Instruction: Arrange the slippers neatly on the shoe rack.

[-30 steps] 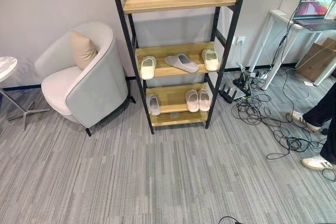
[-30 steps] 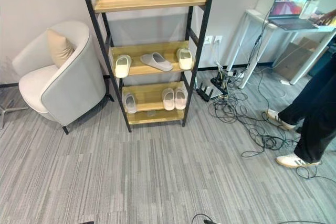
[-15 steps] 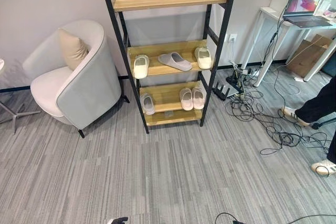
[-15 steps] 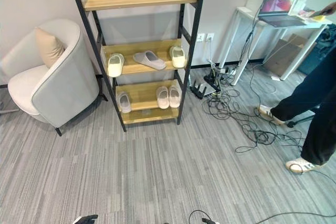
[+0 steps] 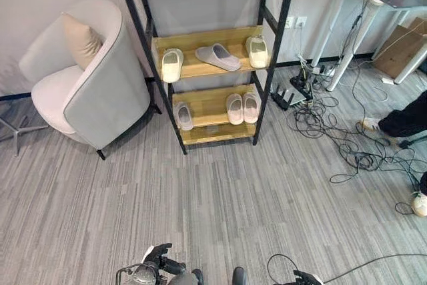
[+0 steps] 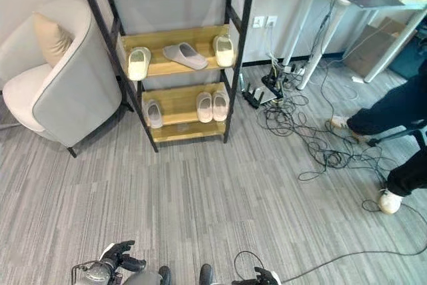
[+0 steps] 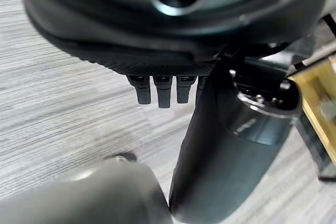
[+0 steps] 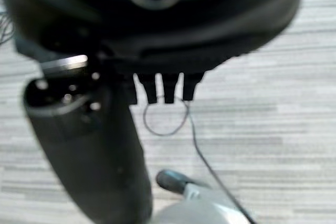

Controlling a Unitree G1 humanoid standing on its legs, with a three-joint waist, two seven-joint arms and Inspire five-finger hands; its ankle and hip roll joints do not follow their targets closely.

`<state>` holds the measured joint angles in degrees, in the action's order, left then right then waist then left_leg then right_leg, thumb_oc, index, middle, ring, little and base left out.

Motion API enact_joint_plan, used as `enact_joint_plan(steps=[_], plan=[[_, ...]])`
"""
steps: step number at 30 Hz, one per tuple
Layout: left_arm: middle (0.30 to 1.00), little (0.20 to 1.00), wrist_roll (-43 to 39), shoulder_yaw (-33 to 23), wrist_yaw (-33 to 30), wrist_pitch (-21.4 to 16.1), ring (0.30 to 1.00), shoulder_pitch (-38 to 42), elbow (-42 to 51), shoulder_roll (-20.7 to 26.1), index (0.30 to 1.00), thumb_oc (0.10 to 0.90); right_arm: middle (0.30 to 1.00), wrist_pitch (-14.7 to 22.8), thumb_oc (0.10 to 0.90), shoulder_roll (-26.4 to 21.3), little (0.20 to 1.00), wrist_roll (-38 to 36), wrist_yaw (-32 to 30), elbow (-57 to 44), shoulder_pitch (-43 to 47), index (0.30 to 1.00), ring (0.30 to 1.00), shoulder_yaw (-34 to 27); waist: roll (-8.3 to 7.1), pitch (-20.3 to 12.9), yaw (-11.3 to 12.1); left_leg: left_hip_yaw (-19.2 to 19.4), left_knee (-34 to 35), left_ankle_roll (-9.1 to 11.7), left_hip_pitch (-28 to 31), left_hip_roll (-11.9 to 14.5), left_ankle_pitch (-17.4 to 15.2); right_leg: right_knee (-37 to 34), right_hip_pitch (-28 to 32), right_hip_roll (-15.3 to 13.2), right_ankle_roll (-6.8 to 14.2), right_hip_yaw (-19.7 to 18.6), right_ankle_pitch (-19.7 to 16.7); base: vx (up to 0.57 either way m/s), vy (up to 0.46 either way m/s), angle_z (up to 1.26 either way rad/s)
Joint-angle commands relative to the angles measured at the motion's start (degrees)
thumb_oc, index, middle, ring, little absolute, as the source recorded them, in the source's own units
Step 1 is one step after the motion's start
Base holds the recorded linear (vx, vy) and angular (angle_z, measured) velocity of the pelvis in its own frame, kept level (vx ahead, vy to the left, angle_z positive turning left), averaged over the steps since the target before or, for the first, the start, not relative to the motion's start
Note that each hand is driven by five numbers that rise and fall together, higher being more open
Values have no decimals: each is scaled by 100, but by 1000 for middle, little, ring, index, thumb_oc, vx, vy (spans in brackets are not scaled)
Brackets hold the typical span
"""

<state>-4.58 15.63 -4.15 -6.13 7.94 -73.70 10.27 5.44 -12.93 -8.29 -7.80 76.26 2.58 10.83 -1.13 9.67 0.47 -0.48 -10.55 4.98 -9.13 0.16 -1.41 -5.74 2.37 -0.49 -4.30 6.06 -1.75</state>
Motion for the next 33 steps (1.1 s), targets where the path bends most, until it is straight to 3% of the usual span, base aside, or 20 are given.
enact_joint_plan(steps=[1,5,6,9,10,13,14,17,19,21,23,24,25,27,28,29,33], plan=[[900,900,-31,202,-3,-131,900,-146,-186,-185,900,800,900,102,800,-132,900,-23,-125,9,-114,900,900,101,38,-192,90,-35,508,-105,-102,-41,267,89,205,-97,804,-18,574,185,90,10],[900,900,-81,70,15,-144,900,-176,-231,-147,900,800,900,75,800,-66,900,81,-89,9,-21,900,900,148,-4,-306,236,-140,666,-240,-171,-205,274,85,292,-144,904,-180,709,242,190,-38],[900,900,-49,34,25,-145,900,-180,-228,-111,900,800,900,73,800,-17,900,130,-51,-65,8,900,900,161,-30,-315,302,-38,718,-358,-72,-225,179,463,193,-306,989,-190,730,239,182,-84],[900,900,-35,30,30,-137,900,-168,-226,-94,900,800,900,69,800,-4,900,141,-35,-99,40,900,900,177,-20,-303,330,6,719,-411,-41,-226,138,814,54,-376,1061,-178,733,96,124,-32],[900,900,-17,25,32,-117,900,-142,-201,-37,900,800,900,61,800,7,900,175,18,-173,93,900,900,226,39,-223,292,35,729,-528,86,-233,63,1717,-423,-471,1247,-153,575,102,162,-16],[900,900,-46,28,21,-119,900,-152,-148,16,900,800,900,77,800,27,900,130,38,-308,144,900,900,242,177,-106,192,-8,766,-662,304,-193,-33,2743,-1021,-540,1313,-75,177,175,147,-17],[900,900,-46,32,8,-119,900,-157,-137,26,900,800,900,103,800,49,900,99,35,-348,146,900,900,257,238,-115,133,-93,870,-695,544,-195,-119,2729,-1229,-518,1201,20,282,321,87,13],[900,900,47,44,64,-121,900,-212,-185,1,900,800,900,97,800,70,900,113,85,-364,95,900,900,305,236,-147,54,-140,1046,-675,888,-264,-242,1937,-1315,-457,1127,204,331,318,-21,1],[900,900,60,33,71,-124,900,-236,-204,-12,900,800,900,99,800,69,900,125,94,-362,82,900,900,318,230,-139,30,-154,1096,-655,986,-267,-276,1608,-1316,-449,1126,241,262,227,-76,7],[900,900,49,-41,103,-142,900,-285,-287,-57,900,800,900,71,800,25,900,182,135,-353,68,900,900,332,212,-126,-66,-232,1224,-556,1319,-252,-403,683,-1520,-495,1237,372,-162,390,-171,28],[900,900,66,-67,98,-151,900,-306,-303,-58,900,800,900,81,800,16,900,184,146,-324,45,900,900,355,167,-194,-68,-278,1248,-526,1450,-223,-534,555,-1401,-445,1190,281,-191,363,-197,43],[900,900,67,-74,95,-144,900,-334,-314,-83,900,800,900,82,800,5,900,182,139,-283,-19,900,900,337,153,-305,-69,-345,1219,-413,1544,-65,-624,541,-1276,-380,1115,297,-163,473,-356,51],[900,900,71,-14,99,-145,900,-299,-271,-109,900,800,900,118,800,-43,900,82,142,-282,-16,900,900,348,163,-362,-78,-410,822,-244,1420,95,-544,449,-1038,-228,994,296,-60,427,-359,42],[900,900,56,-7,110,-142,900,-284,-244,-109,900,800,900,126,800,-46,900,50,138,-284,-13,900,900,351,167,-372,-67,-411,627,-165,1365,150,-452,404,-940,-164,945,291,1,189,-217,-2],[900,900,-16,69,115,-140,900,-186,-142,-131,900,800,900,167,800,-54,900,-45,109,-303,17,900,900,352,113,-275,-43,-344,-163,11,959,262,-19,296,-670,-119,800,260,126,198,-208,-18],[900,900,-3,140,94,-136,900,-142,-105,-140,900,800,900,155,800,-87,900,-106,85,-307,47,900,900,319,28,-216,-21,-188,-553,-9,656,340,114,200,-448,-150,732,261,215,239,-214,-3],[900,900,34,204,127,-122,900,-145,-118,-187,900,800,900,170,800,-114,900,-93,60,-260,-3,900,900,297,-14,-256,4,19,24,-118,461,174,-258,145,-251,-215,801,317,364,153,-16,3]])
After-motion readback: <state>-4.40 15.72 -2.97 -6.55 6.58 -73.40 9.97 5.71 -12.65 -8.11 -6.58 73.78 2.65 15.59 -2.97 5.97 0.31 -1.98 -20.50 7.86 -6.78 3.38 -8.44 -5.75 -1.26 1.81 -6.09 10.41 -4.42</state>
